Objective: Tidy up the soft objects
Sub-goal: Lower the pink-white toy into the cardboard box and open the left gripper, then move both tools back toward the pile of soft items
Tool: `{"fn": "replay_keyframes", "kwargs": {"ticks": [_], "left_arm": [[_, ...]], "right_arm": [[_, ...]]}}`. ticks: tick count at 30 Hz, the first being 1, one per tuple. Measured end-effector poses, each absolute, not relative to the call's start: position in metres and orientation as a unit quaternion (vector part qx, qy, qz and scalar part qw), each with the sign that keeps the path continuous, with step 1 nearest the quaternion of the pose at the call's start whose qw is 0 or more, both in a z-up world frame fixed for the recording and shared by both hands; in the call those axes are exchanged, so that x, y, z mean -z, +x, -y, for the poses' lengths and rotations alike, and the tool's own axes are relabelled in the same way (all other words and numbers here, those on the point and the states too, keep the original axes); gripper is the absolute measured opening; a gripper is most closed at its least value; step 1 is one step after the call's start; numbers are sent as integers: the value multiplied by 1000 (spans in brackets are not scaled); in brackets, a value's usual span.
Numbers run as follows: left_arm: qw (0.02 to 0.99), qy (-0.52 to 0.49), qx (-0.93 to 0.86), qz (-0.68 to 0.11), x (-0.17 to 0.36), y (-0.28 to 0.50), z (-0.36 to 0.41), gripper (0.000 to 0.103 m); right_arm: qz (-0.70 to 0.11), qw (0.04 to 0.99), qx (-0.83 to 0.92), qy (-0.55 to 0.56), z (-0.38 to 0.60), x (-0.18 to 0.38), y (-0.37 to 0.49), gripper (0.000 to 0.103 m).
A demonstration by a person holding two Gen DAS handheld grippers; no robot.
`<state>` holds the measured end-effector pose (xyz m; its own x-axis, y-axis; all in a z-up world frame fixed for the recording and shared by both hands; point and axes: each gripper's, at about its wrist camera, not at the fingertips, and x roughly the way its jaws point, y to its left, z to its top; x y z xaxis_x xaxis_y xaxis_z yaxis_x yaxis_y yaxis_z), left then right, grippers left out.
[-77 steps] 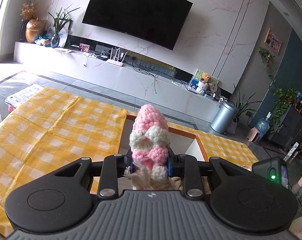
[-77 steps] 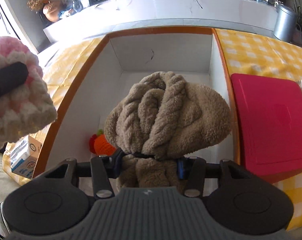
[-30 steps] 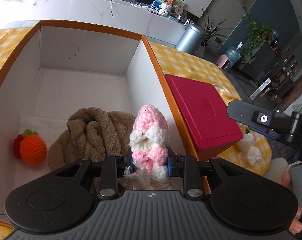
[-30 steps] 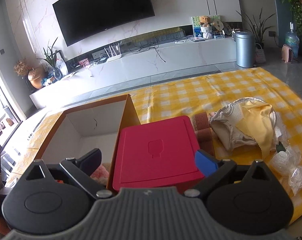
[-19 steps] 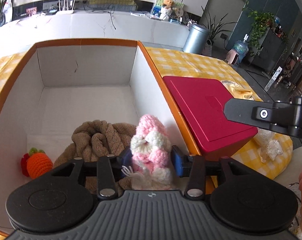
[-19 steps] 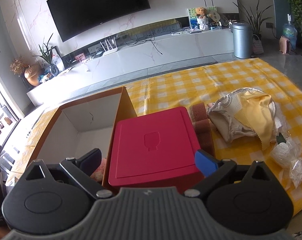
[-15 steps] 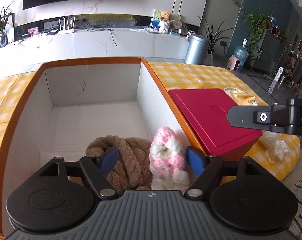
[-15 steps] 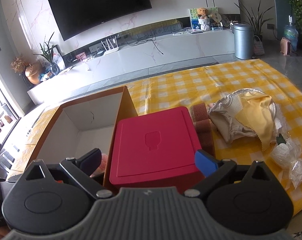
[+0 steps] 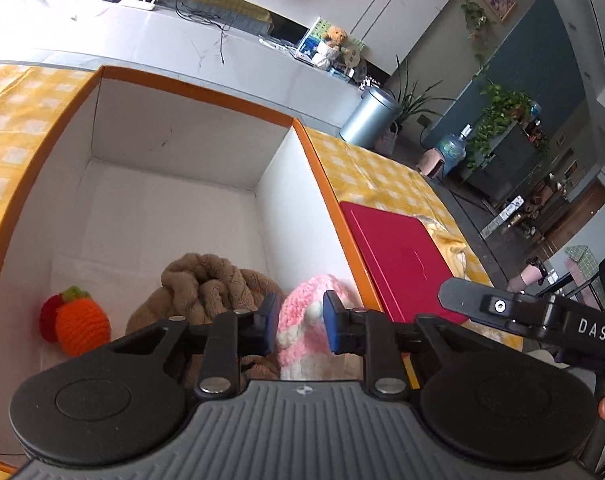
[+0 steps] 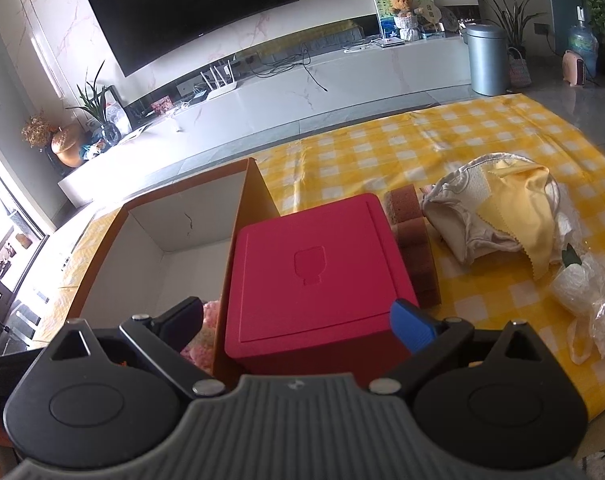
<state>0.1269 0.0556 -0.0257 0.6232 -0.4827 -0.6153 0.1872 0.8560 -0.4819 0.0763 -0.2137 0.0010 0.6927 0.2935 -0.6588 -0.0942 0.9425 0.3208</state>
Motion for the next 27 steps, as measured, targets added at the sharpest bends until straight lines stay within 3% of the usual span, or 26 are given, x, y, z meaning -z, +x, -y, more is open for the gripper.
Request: {"fn": "replay_keyframes", "kwargs": {"ticks": [7, 18, 27], "left_arm": [[881, -166, 242, -372, 12, 115, -59, 20], [863, -122, 261, -416, 26, 116, -25, 20], [862, -94, 219, -448, 47, 123, -10, 13]], "right_arm": [[-377, 915, -86, 114, 215, 0, 76, 98], [-370, 917, -102, 109, 212, -3, 74, 97], [-371, 916, -103, 109, 213, -4, 74, 97]]}}
